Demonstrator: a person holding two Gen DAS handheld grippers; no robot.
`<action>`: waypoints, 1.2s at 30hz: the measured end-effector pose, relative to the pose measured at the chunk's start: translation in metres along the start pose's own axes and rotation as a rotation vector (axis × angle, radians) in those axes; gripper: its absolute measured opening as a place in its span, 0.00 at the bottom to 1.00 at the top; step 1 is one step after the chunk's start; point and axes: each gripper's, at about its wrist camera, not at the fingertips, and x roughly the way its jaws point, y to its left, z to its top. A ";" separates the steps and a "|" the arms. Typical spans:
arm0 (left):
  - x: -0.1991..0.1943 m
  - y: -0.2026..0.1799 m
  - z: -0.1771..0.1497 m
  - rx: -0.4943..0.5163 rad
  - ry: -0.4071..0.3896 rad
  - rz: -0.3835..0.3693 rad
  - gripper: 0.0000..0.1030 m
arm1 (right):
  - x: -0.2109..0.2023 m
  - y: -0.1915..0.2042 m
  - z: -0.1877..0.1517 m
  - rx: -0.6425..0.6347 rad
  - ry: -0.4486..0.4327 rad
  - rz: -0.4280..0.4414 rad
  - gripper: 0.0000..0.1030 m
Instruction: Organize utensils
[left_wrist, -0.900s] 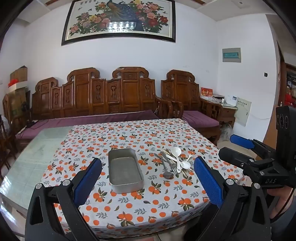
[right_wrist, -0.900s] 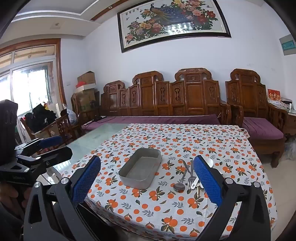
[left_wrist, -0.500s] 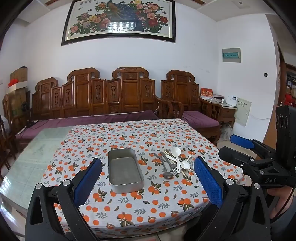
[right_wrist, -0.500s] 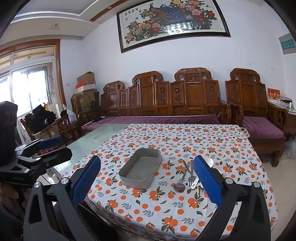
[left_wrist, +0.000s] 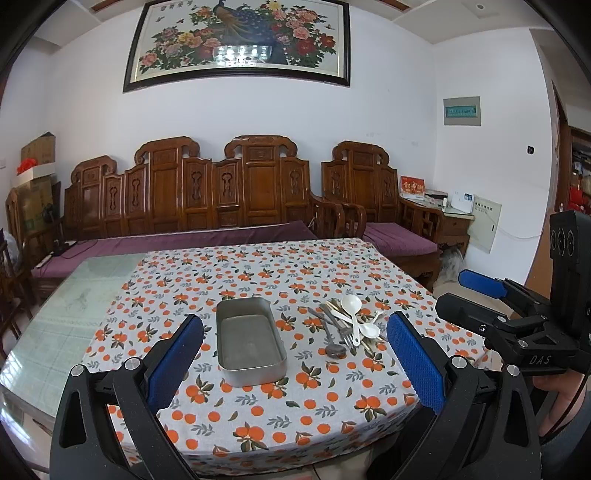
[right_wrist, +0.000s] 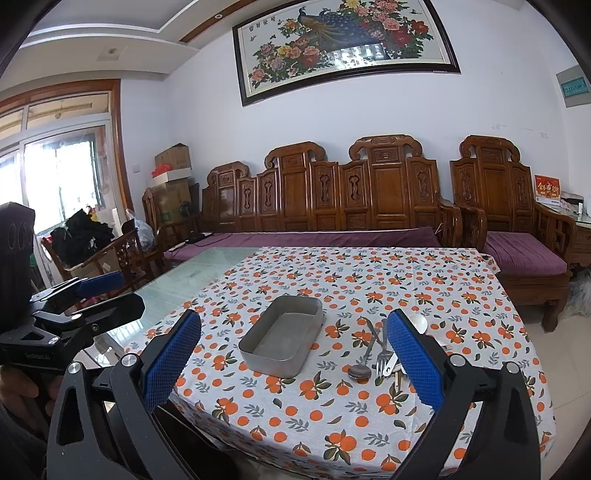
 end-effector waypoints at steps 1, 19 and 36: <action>0.000 0.000 0.000 -0.001 -0.001 0.000 0.94 | 0.000 0.000 0.000 0.001 0.000 0.001 0.97; -0.003 0.004 0.009 0.002 -0.004 0.002 0.94 | -0.001 0.000 0.000 0.002 -0.002 0.001 0.97; -0.014 -0.002 0.017 0.007 -0.013 0.002 0.94 | -0.002 -0.001 0.001 0.002 -0.004 0.002 0.97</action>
